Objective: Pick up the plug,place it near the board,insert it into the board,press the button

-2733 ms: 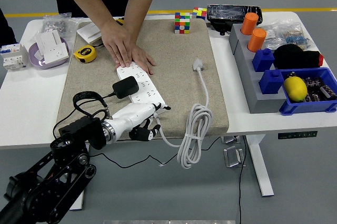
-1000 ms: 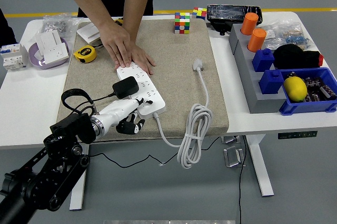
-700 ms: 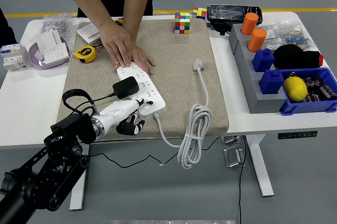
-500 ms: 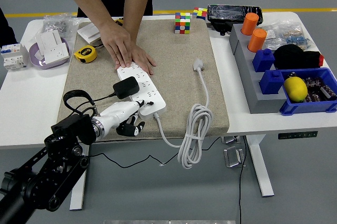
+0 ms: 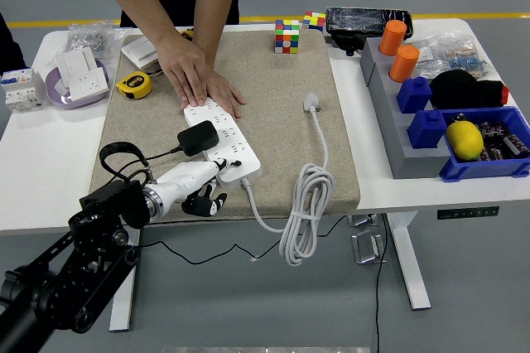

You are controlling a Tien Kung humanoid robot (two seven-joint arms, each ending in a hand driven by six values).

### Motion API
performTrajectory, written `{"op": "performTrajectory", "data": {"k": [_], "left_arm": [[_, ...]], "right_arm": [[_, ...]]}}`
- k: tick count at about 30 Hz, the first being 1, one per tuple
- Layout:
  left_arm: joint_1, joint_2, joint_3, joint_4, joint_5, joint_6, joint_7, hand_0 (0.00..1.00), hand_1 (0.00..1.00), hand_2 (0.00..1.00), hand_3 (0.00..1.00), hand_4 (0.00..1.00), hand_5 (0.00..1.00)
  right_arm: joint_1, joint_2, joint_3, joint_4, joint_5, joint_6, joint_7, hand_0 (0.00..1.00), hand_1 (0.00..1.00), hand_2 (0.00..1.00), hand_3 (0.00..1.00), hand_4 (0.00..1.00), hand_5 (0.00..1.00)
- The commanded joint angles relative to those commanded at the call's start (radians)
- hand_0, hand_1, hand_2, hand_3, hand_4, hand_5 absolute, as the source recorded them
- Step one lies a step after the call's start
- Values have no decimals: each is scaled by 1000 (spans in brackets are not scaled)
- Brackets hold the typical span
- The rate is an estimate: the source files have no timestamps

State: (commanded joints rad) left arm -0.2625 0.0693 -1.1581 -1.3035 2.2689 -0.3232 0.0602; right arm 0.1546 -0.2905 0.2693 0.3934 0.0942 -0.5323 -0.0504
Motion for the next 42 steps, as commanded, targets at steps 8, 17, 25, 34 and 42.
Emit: {"op": "performTrajectory", "data": {"k": [8, 17, 25, 34, 42], "left_arm": [[50, -10, -66, -128, 0, 145, -17, 150, 42, 148, 776, 458, 13], [170, -50, -174, -366, 0, 393, -76, 279, 174, 216, 462, 906, 483], [237, -60, -263, -402, -277, 269, -58, 810, 817, 772, 741, 998, 724], [285, -69, -366, -414, -661, 235, -19, 998, 995, 974, 931, 998, 883], [293, -69, -469, -401, -999, 229, 0, 998, 998, 981, 945, 998, 925]], "right_arm": [[-1, 2, 2, 0, -2, 0, 0, 820, 795, 755, 762, 998, 998], [-7, 5, 6, 0, -5, 2, -1, 819, 794, 755, 763, 998, 998], [-14, 7, 9, 0, -6, 4, -2, 818, 793, 755, 762, 998, 998], [-15, 8, 7, -1, -5, 4, -3, 819, 792, 755, 762, 998, 998], [-14, 8, 11, 0, -6, 3, -3, 819, 792, 755, 762, 998, 998]]}}
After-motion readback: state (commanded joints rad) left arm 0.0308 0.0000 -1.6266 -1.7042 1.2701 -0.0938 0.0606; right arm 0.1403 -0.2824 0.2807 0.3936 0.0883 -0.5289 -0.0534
